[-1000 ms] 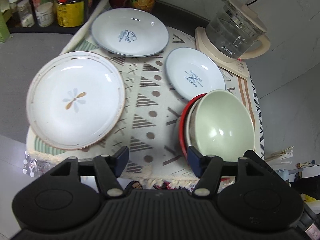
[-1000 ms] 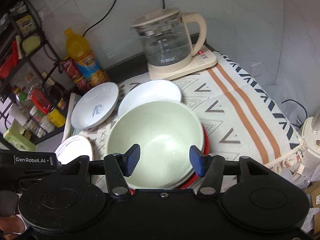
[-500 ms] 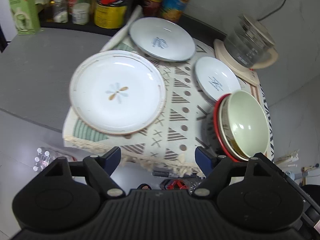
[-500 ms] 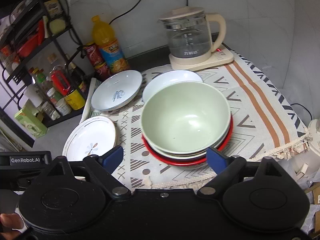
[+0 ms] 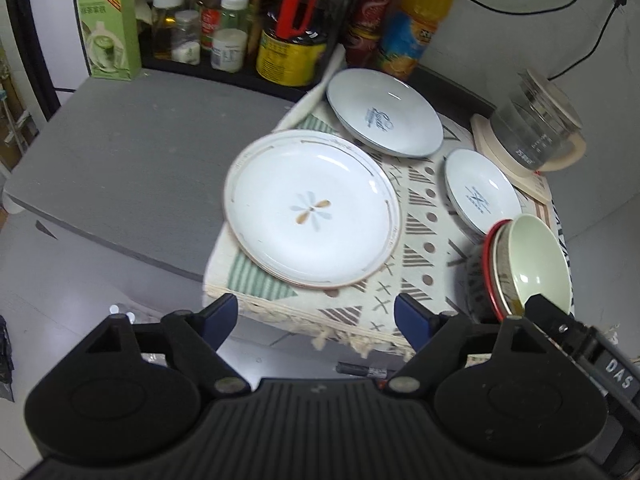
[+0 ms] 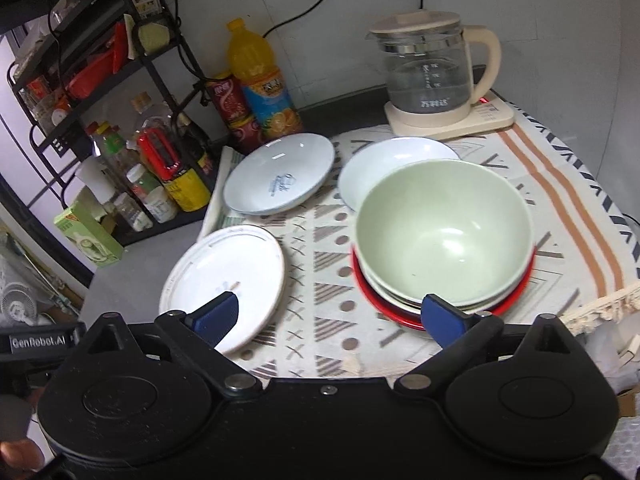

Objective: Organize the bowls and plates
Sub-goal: 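Move both grippers toward the white plate printed 'Sweet', then close both grippers on the rim of the 'Sweet' plate, then lift the 'Sweet' plate with both grippers over the flower-pattern plate, then lower the 'Sweet' plate with both grippers onto the flower-pattern plate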

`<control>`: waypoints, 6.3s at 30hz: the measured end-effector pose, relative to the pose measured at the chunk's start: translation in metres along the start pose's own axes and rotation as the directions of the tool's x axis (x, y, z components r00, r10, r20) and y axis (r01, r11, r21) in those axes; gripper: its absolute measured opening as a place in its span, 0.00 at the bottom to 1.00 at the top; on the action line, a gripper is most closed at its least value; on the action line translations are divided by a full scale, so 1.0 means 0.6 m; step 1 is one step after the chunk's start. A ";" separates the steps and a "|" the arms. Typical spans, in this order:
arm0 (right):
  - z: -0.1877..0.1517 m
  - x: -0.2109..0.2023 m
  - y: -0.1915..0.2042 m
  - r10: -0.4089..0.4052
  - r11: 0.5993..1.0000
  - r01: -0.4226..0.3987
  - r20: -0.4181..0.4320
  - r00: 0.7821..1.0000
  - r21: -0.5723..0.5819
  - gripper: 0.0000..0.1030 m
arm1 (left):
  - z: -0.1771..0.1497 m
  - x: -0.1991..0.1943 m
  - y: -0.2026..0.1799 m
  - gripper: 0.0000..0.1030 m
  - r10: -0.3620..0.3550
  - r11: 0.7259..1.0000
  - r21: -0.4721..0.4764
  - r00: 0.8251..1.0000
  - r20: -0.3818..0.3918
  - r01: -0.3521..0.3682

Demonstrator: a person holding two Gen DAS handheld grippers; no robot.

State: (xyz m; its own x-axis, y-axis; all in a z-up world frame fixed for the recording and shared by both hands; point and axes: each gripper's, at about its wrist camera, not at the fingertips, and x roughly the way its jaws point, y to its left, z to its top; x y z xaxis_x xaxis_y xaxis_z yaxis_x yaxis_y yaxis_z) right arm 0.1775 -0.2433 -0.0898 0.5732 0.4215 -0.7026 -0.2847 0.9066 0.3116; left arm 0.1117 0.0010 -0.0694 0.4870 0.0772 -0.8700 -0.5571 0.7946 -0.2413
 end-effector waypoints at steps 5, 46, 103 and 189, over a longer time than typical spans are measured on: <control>0.000 -0.002 0.026 0.029 0.999 -0.028 0.019 0.999 -0.043 1.00 | 0.005 -0.004 0.018 0.85 0.007 1.000 -0.022 1.000 0.020 -0.006; 0.213 0.316 0.018 0.096 0.988 -0.071 -0.184 0.978 0.140 0.60 | 0.287 0.229 -0.016 0.97 -0.136 0.965 -0.224 0.991 0.015 0.136; 0.218 0.442 0.003 0.077 0.981 -0.038 -0.206 0.976 0.191 0.14 | 0.305 0.405 -0.035 0.09 -0.128 0.937 -0.332 0.991 -0.032 0.110; -0.039 0.206 0.127 -0.088 0.985 0.109 -0.156 0.984 0.131 0.12 | 0.099 0.236 0.126 0.13 -0.161 0.969 -0.219 0.966 -0.201 0.116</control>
State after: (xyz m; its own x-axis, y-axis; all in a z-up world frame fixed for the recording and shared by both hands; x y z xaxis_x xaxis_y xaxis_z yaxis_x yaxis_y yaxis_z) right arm 0.2089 -0.1223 -0.1679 0.4695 0.3312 -0.8184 -0.1174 0.9422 0.3139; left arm 0.1784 0.1077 -0.1854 0.4252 -0.1743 -0.8882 -0.6306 0.6468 -0.4289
